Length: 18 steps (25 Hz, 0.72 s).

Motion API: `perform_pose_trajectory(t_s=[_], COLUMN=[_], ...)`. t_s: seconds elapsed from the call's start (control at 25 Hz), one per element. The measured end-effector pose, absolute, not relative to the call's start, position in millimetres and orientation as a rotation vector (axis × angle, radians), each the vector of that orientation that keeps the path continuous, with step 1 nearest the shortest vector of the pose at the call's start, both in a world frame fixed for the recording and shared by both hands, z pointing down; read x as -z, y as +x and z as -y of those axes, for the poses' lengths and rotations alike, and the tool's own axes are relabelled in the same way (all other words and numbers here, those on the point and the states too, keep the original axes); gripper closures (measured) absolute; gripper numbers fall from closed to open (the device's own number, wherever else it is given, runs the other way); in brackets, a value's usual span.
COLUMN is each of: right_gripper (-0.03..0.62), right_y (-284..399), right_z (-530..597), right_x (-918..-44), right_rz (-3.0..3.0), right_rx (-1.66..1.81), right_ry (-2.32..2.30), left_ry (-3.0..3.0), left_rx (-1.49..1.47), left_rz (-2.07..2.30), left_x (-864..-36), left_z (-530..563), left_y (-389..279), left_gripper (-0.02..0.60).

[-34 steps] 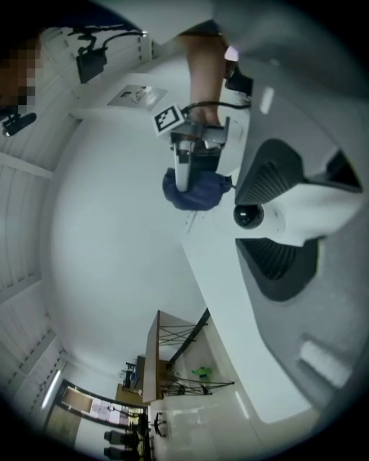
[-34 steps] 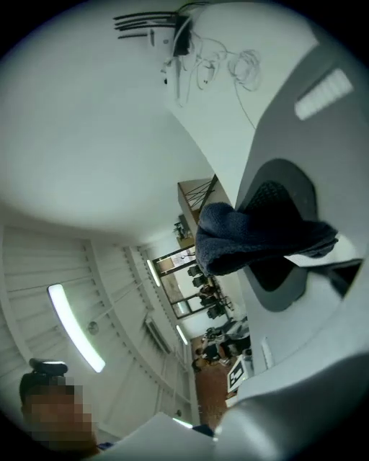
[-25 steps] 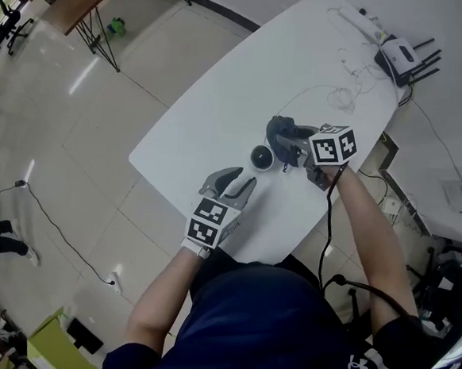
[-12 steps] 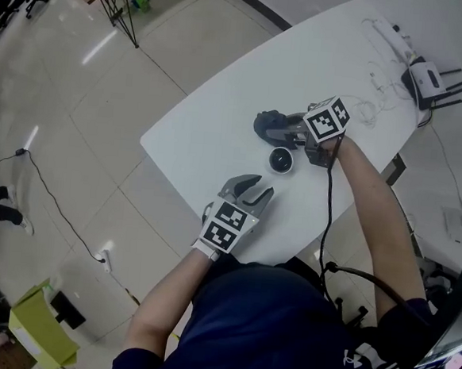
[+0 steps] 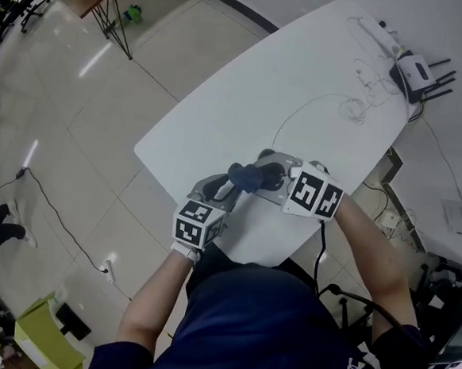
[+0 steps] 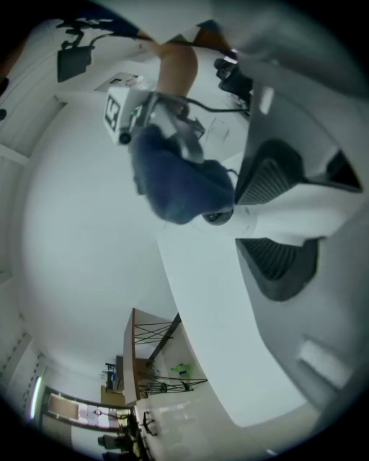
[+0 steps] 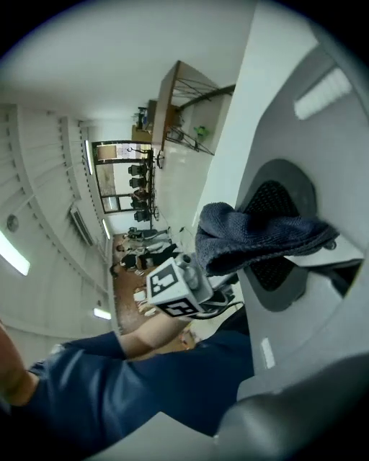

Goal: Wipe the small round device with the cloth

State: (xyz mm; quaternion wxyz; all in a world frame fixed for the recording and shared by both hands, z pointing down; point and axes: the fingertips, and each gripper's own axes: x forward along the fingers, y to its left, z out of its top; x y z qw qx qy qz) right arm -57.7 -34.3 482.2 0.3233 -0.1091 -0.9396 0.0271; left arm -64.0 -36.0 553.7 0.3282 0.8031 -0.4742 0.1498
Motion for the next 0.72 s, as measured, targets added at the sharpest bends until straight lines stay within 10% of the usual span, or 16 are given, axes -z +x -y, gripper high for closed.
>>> perform_pose_trajectory(t_s=[0.72], right_gripper=[0.494], right_y=[67.1], right_z=[169.4], right_x=[-576.8], right_rz=[2.265], right_rx=[-0.41], right_ry=[0.541], left_ry=[2.097], left_rx=[-0.306], left_rz=[1.21], left_x=[-535.7], left_z=[-3.0], left_y=[-62.8], left_gripper=[0.436])
